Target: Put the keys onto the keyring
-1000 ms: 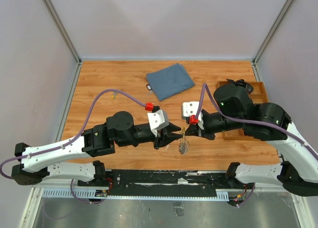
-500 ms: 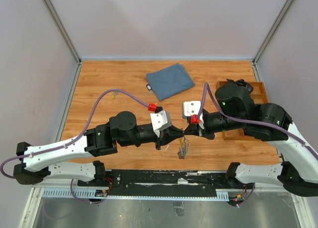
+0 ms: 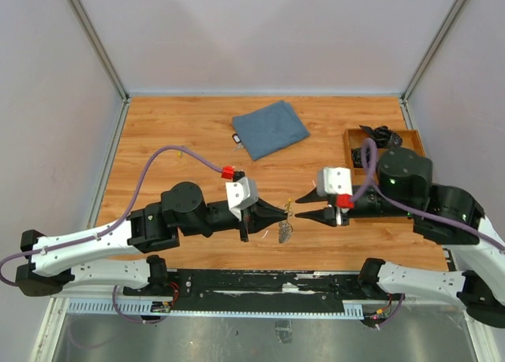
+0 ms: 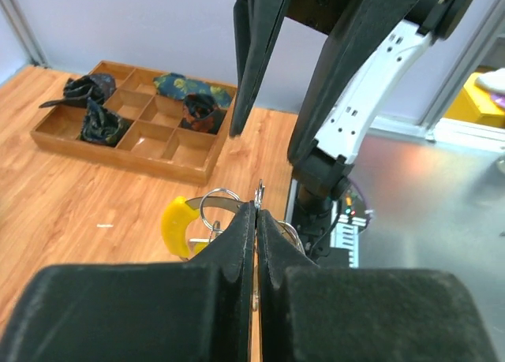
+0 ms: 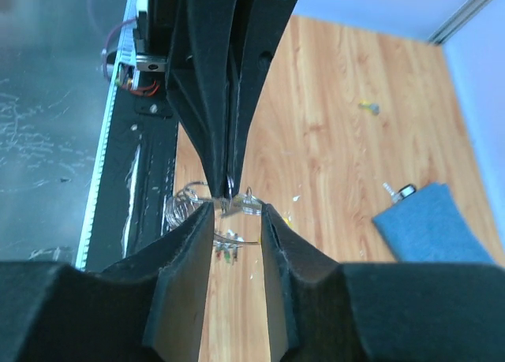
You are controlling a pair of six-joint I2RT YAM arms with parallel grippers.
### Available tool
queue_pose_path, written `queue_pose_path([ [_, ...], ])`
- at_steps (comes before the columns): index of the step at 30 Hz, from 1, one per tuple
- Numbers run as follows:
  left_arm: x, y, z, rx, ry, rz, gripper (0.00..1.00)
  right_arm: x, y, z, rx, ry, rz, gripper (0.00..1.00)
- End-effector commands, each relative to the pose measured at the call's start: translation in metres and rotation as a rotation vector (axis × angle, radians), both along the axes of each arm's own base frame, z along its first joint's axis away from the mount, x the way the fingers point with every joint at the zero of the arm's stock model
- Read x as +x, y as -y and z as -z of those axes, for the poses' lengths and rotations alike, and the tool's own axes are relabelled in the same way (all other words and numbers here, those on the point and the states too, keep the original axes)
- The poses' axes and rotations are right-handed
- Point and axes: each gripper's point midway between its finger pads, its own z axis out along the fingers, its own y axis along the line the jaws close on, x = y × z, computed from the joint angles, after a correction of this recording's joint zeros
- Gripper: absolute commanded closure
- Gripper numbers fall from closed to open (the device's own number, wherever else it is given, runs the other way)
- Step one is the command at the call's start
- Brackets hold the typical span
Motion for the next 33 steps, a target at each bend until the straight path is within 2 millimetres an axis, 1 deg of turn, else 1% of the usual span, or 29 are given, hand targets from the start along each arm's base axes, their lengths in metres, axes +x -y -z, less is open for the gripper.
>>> queue_pose_path([
  [1, -0.017, -0.015, -0.052, -0.244, -0.004, 0.064, 1.00, -0.019, -0.006, -0.047, 0.306, 0.084, -0.072, 0.68],
  [2, -0.019, -0.018, -0.055, -0.273, -0.008, 0.070, 0.99, -0.023, -0.005, -0.051, 0.356, 0.089, -0.086, 0.68],
  [6, -0.026, -0.029, -0.066, -0.382, -0.013, 0.092, 0.99, -0.025, -0.004, -0.063, 0.512, 0.098, -0.073, 0.68],
  [10, -0.028, -0.031, -0.073, -0.405, -0.003, 0.102, 0.99, -0.029, -0.009, -0.069, 0.590, 0.048, -0.094, 0.68],
  [14, -0.030, -0.027, -0.075, -0.403, 0.005, 0.118, 1.00, -0.030, -0.021, -0.060, 0.559, -0.009, -0.120, 0.68],
  [17, -0.031, -0.026, -0.076, -0.401, 0.010, 0.124, 0.99, -0.031, -0.025, -0.055, 0.542, -0.040, -0.128, 0.69],
  [33, -0.030, -0.030, -0.080, -0.413, 0.024, 0.117, 1.00, -0.031, -0.025, -0.042, 0.507, -0.079, -0.116, 0.70],
])
